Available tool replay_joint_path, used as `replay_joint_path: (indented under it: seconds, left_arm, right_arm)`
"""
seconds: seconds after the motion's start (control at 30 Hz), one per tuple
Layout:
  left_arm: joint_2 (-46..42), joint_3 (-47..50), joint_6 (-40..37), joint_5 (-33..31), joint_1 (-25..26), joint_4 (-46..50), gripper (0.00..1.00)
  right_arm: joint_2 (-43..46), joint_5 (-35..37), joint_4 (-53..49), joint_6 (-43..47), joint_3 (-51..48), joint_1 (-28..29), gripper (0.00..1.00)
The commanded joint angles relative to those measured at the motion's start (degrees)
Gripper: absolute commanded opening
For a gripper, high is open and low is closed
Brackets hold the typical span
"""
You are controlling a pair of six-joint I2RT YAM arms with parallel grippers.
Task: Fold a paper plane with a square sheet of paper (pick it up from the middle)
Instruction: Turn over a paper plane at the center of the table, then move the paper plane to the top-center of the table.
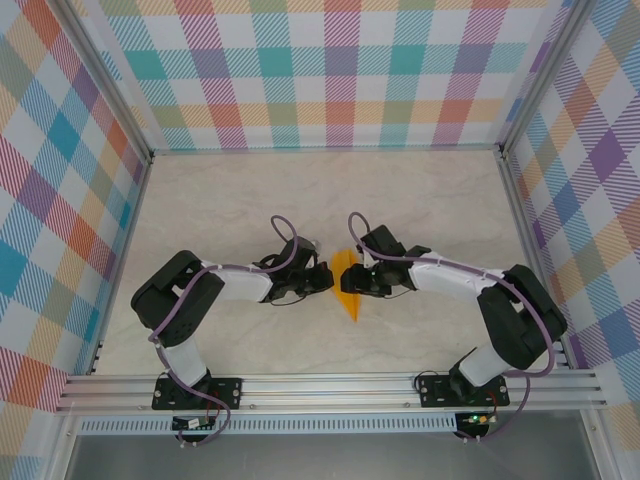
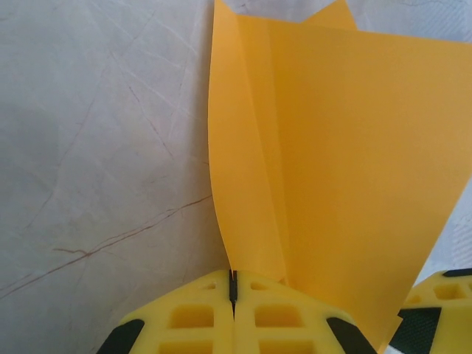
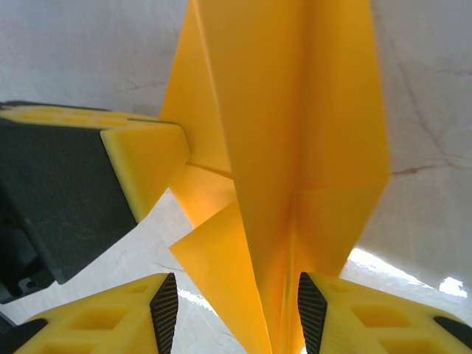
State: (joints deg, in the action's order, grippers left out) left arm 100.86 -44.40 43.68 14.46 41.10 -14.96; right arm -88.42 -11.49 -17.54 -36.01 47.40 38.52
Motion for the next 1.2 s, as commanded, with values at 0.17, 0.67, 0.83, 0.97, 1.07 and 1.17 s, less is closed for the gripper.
replay_joint_path:
  seconds: [0.17,0.67,0.83,0.97,1.07,1.17]
  left_arm:
    - [1.17,-0.77,0.03,0.30,-0.48,0.54,0.00]
    - [0.95,-1.12,-0.11,0.35,-0.41,1.20,0.00]
    - [0.85,-1.35,-0.35,-0.04,-0.47,1.93,0.00]
    - [0.76,-1.48,-0.44,-0.23,-0.41,2.30,0.00]
    - [0.93,-1.73,-0.44,-0.15,-0.47,2.57,0.00]
    - [1.16,-1.90,-0.55,-0.13,-0.43,2.66,0.00]
  right_arm:
    - [-3.94,3.66,-1.79,-0.48,2.41,3.55,0.51]
    - [-6.41,9.05,-3.44,0.25,3.93,5.77,0.53]
    - [-5.03,10.29,-3.32,-0.54,3.85,5.86,0.43]
    - [-4.31,12.35,-4.25,-1.94,4.36,5.99,0.36]
    - [-4.30,13.31,-4.78,-2.55,4.71,5.95,0.34]
    - [-4.37,13.68,-4.75,-2.71,5.07,6.03,0.34]
